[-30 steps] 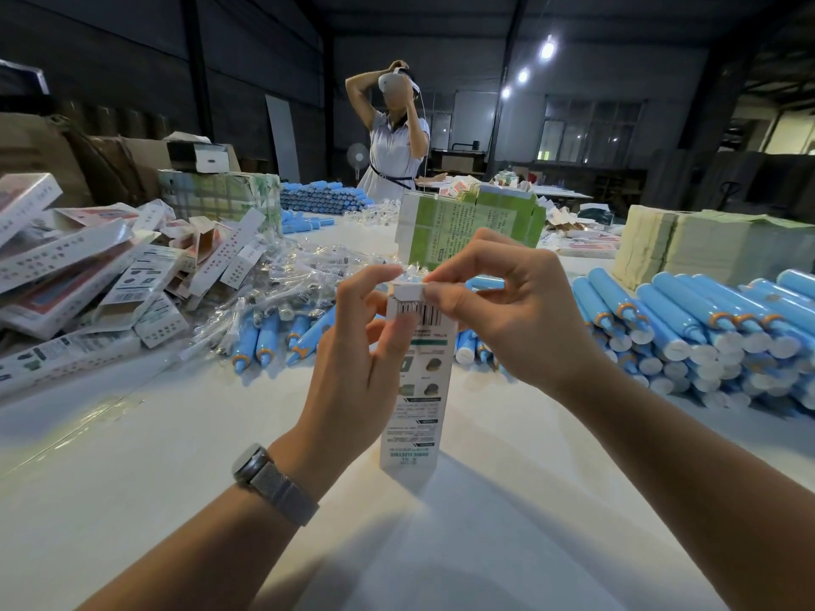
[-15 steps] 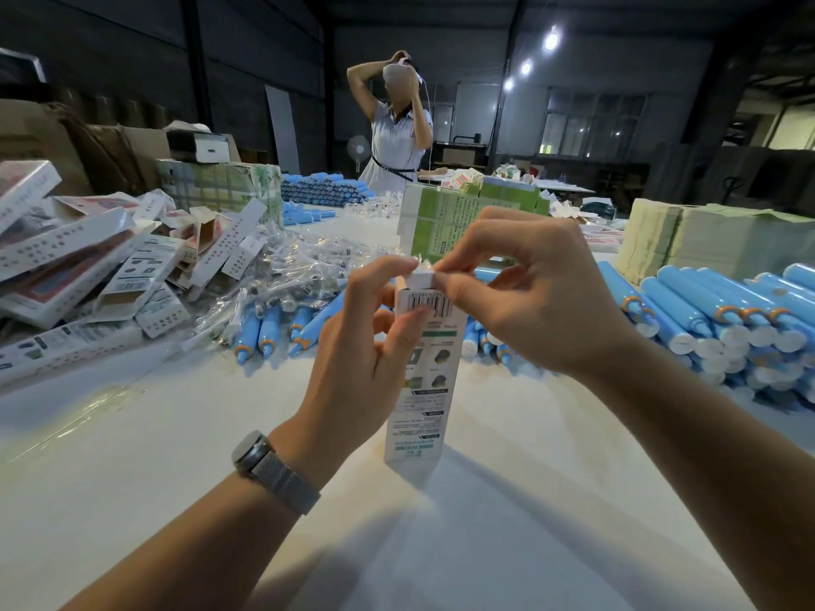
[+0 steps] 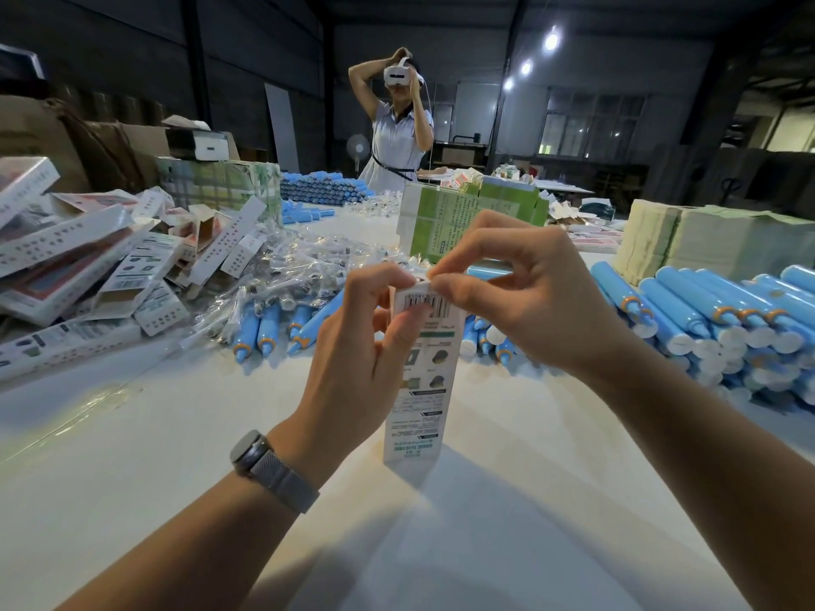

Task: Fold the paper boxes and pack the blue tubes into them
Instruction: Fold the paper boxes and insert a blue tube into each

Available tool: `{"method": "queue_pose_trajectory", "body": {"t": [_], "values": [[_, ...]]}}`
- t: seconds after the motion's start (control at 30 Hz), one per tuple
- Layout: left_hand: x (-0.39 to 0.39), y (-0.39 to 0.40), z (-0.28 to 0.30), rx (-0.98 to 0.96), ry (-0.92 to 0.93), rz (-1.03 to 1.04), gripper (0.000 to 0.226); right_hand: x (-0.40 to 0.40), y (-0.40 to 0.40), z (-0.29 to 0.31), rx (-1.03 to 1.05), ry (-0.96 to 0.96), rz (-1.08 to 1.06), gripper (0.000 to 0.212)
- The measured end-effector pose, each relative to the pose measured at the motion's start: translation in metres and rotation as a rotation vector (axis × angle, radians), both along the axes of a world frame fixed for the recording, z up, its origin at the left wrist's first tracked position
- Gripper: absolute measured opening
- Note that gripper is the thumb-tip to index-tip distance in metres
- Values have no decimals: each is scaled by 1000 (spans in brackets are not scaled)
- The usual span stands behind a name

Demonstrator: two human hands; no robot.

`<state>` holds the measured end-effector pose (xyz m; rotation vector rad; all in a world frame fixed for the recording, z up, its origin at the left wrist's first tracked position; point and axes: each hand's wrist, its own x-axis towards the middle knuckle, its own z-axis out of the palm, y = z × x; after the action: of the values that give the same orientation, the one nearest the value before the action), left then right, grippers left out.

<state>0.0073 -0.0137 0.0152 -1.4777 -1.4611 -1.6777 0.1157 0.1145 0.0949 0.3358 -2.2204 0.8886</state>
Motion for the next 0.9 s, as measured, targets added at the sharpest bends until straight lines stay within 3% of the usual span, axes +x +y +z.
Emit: {"method": "queue_pose_trajectory", "body": {"t": [0.17,0.53,0.77,0.83,0.9], "values": [[1,0,0,1,-44,-30,10,-1,9,-7,-91,9,95,15],[4,1,-1,20,-56,-49,13,-4,14,-18,-10,85,82,16],[1,0,-3,-11,-85,14,19,-12,11,-26,83,171,-188,10],[-2,0,-3,-22,-106,41,19,-14,11,-28,110,173,-249,20],[-2,0,-2,-13,-149,72,20,-14,10,-33,191,92,-270,53]]}}
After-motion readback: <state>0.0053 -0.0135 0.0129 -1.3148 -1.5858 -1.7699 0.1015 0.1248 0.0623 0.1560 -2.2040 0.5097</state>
